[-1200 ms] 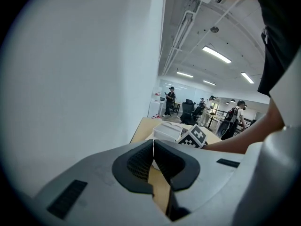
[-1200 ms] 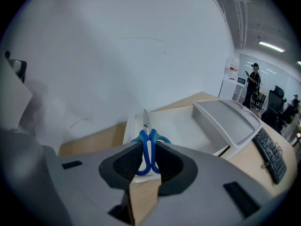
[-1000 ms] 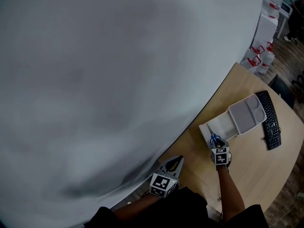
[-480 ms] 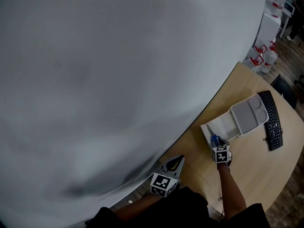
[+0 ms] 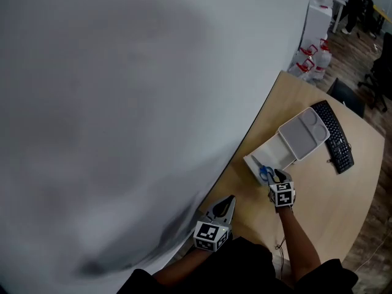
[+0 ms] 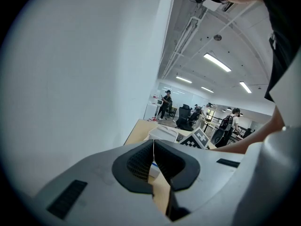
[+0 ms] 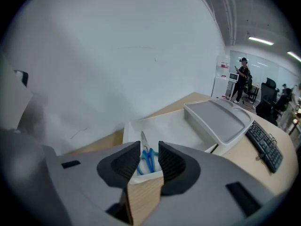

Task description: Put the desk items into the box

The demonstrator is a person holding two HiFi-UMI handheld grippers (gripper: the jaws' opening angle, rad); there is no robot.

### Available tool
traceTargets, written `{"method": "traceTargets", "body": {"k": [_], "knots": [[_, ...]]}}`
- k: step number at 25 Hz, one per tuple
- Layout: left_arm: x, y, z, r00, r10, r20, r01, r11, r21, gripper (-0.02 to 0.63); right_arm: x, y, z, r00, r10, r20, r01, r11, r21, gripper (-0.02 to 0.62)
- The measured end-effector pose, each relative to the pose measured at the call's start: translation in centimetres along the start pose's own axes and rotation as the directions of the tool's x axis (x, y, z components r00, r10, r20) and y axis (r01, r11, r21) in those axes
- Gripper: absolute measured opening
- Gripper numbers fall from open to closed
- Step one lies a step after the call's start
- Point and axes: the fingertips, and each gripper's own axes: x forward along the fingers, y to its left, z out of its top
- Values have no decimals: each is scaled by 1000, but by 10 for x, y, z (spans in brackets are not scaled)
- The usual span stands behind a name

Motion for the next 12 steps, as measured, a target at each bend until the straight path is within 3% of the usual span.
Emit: {"method": "traceTargets", "body": {"k": [6,12], "knots": [[24,-22,9,991,-118,66,117,993,11,15,-68,-2,17,991,-81,103,68,990,123,141],[41,-63,2,968,-248,43,248,969,24,15,-146,-5,8,966,-196,169,158,964,212,97]]}}
